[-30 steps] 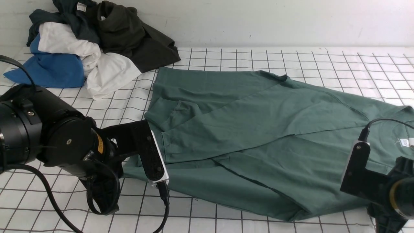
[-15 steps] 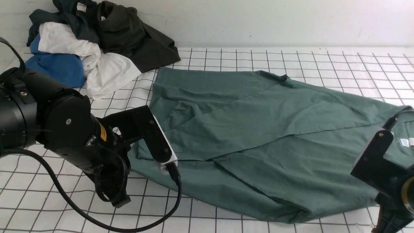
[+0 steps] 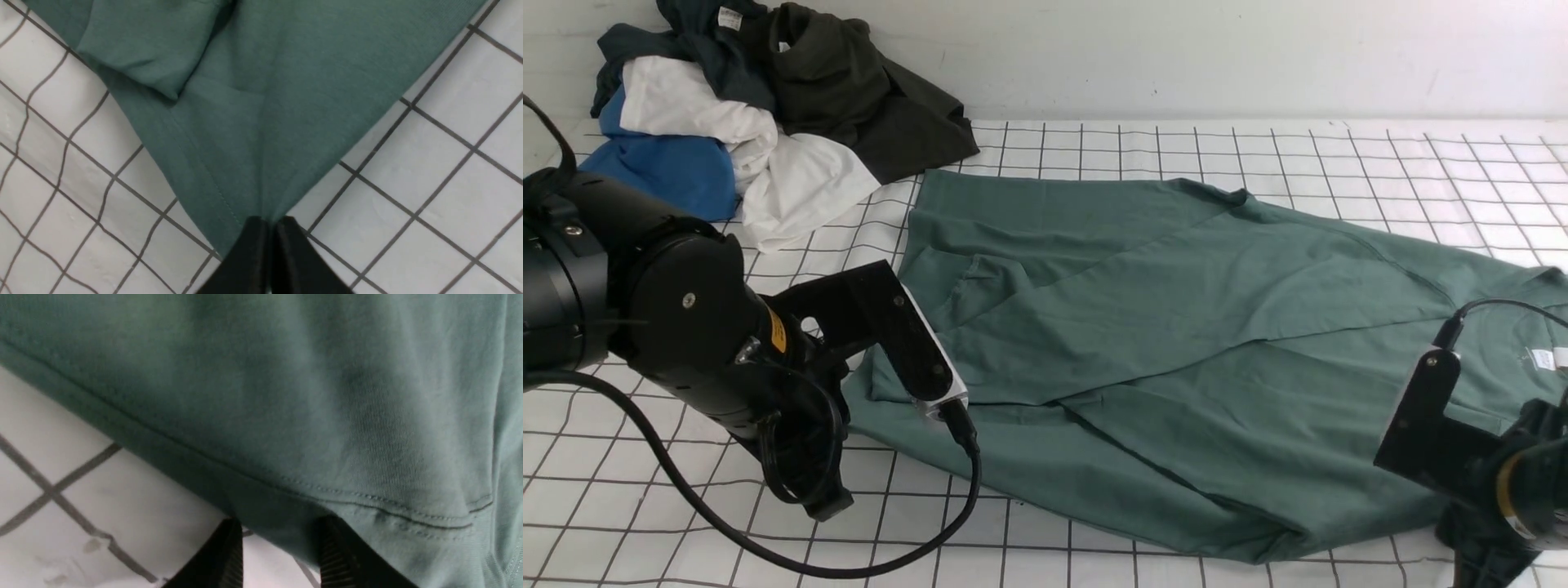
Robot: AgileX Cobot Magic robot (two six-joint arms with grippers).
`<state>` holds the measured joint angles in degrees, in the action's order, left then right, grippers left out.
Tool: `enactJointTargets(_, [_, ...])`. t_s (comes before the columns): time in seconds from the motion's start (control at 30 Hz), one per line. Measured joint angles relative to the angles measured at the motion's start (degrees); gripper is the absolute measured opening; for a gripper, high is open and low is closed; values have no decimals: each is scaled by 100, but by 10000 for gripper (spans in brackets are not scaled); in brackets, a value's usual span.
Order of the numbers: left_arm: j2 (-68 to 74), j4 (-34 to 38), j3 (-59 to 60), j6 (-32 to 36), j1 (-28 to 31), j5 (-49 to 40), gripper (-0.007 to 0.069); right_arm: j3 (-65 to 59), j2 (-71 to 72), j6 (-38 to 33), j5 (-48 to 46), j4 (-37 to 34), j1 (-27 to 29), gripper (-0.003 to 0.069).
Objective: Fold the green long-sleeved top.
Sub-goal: Use both arms simultaneously to clamp the lower edge of the clothing fabric, then use both arms to drag the lower edge of the fabric forward and fold it over the upper edge
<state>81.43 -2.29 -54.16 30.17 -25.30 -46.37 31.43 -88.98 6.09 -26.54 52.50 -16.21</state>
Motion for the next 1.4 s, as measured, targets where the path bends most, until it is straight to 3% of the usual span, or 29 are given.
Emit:
enactJointTargets(0.17, [0,27,0,-92,0,-22,-6,229,45,202,-281,-140,-6,115])
enactJointTargets(0.2, [0,32,-21,-172,0,-42,-6,347,192,223,-458,-203,-6,42])
enactJointTargets(0.3, [0,31,-119,-421,0,-53,-6,446,506,236,-612,-214,-6,-1])
enactJointTargets(0.5, [0,31,-358,-931,4,-157,-6,491,994,93,-938,-553,-6,-6])
enactJointTargets(0.67, [38,23,-901,-1804,44,-102,-6,710,1523,-699,-1544,-974,135,-6])
enactJointTargets(0.8, [350,17,-1481,-2059,290,236,-6,982,1417,-862,-1038,-930,578,-6])
enactJointTargets(0.93, [1357,17,-2779,-2125,821,604,-6,1815,672,-840,130,-818,1175,-6])
enactJointTargets(1.1, [2961,34,-4627,-2172,1224,782,-4,3463,-1074,-840,828,-643,1356,-6])
enactJointTargets(1.3, [4908,79,-6705,-2472,1394,873,-3,5488,-3119,-782,573,-639,1356,-2])
enactJointTargets(1.4, [5827,55,-7561,-2509,1444,864,41,6281,-3812,-567,83,-916,1363,42])
